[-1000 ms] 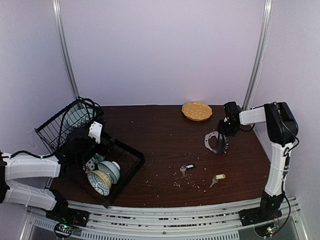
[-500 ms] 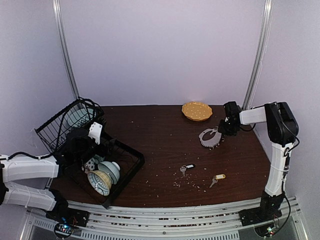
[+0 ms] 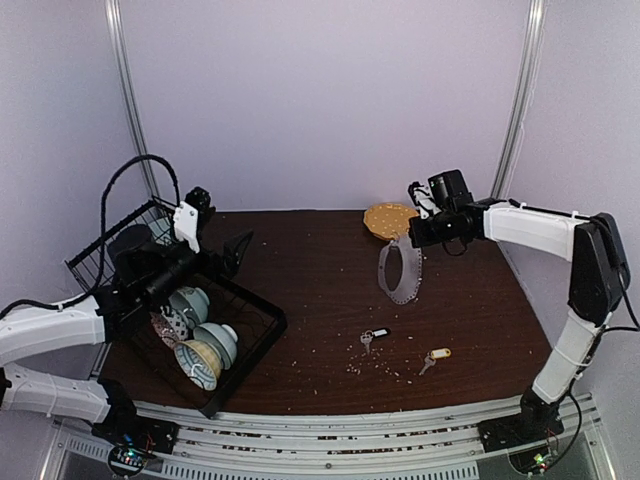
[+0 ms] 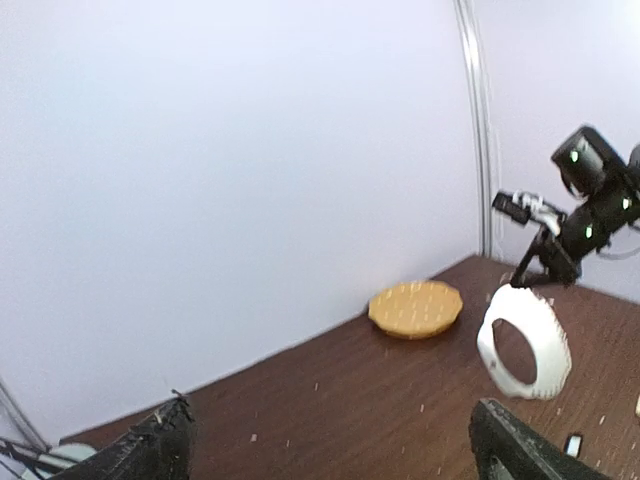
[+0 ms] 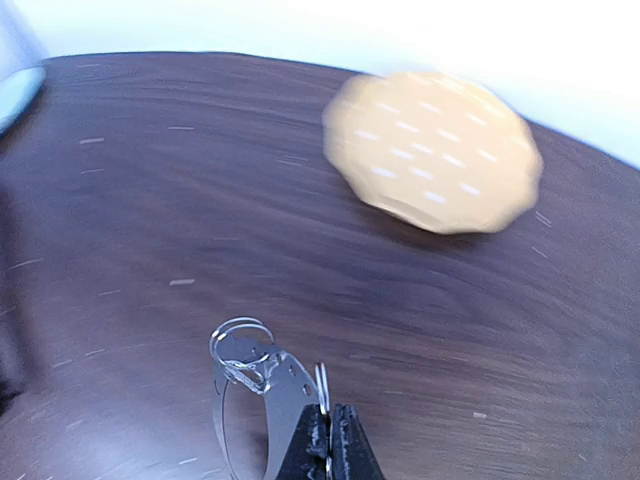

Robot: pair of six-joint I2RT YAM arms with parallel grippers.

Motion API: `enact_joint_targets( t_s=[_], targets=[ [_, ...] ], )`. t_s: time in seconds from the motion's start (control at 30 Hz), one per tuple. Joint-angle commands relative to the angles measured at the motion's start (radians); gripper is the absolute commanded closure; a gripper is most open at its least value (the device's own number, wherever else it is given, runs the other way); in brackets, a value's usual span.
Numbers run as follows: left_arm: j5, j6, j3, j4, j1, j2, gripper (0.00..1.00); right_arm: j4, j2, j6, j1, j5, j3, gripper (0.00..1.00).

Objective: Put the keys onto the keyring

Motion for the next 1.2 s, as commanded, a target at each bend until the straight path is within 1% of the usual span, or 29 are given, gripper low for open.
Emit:
enact_joint_targets(
  t_s=[0.0, 0.07, 0.13, 0.2, 0.27, 0.33, 0.4, 0.43, 0.53, 0.6, 0.7, 0.83, 0.87, 0.93, 1.0, 1.1, 1.13, 1.17],
  targets=[
    [0.18, 0.003, 0.07, 0.115, -0.027, 0.033, 0.02, -0.03, -0.114, -0.168, 0.081, -0.309, -0.025, 1.0],
    [0.262, 0.009, 0.103, 0.099, -0.051, 0.076, 0.03, -0.014, -0.169, -0.207, 0.127, -0.429, -0.051, 1.0],
    [0.302, 0.023, 0.147, 0.055, -0.082, 0.123, 0.03, -0.012, -0.213, -0.224, 0.166, -0.466, -0.065, 1.0],
    [0.339, 0.036, 0.194, 0.003, -0.097, 0.164, 0.04, -0.014, -0.245, -0.227, 0.185, -0.535, -0.064, 1.0],
    [0.362, 0.054, 0.243, -0.05, -0.116, 0.187, 0.06, -0.044, -0.269, -0.25, 0.215, -0.597, -0.054, 1.0],
    [0.389, 0.072, 0.269, -0.066, -0.135, 0.206, 0.07, -0.076, -0.297, -0.286, 0.262, -0.621, -0.049, 1.0],
    [0.451, 0.078, 0.287, -0.068, -0.15, 0.224, 0.07, -0.088, -0.32, -0.309, 0.306, -0.671, -0.052, 1.0],
    [0.504, 0.081, 0.301, -0.077, -0.158, 0.234, 0.06, -0.089, -0.33, -0.312, 0.326, -0.689, -0.052, 1.0],
    [0.625, 0.096, 0.345, -0.145, -0.174, 0.275, 0.05, -0.076, -0.355, -0.304, 0.385, -0.657, -0.057, 1.0],
    [0.658, 0.097, 0.348, -0.15, -0.186, 0.292, 0.07, -0.063, -0.366, -0.301, 0.416, -0.641, -0.062, 1.0],
    [0.674, 0.093, 0.355, -0.152, -0.198, 0.309, 0.16, -0.058, -0.377, -0.309, 0.452, -0.622, -0.063, 1.0],
    [0.663, 0.087, 0.36, -0.158, -0.204, 0.31, 0.47, -0.044, -0.391, -0.316, 0.477, -0.609, -0.064, 1.0],
    [0.659, 0.089, 0.36, -0.161, -0.204, 0.309, 0.52, -0.041, -0.393, -0.317, 0.481, -0.606, -0.065, 1.0],
    [0.66, 0.091, 0.355, -0.164, -0.206, 0.307, 0.54, -0.03, -0.399, -0.314, 0.484, -0.603, -0.071, 1.0],
    [0.655, 0.089, 0.356, -0.159, -0.211, 0.311, 0.62, -0.019, -0.4, -0.314, 0.491, -0.597, -0.08, 1.0],
    [0.645, 0.095, 0.372, -0.162, -0.226, 0.326, 0.64, -0.006, -0.392, -0.311, 0.505, -0.583, -0.085, 1.0],
    [0.626, 0.101, 0.376, -0.168, -0.235, 0.329, 0.66, -0.006, -0.389, -0.311, 0.51, -0.577, -0.085, 1.0],
    [0.609, 0.109, 0.381, -0.172, -0.241, 0.33, 0.71, -0.007, -0.386, -0.313, 0.515, -0.573, -0.083, 1.0]
  ],
)
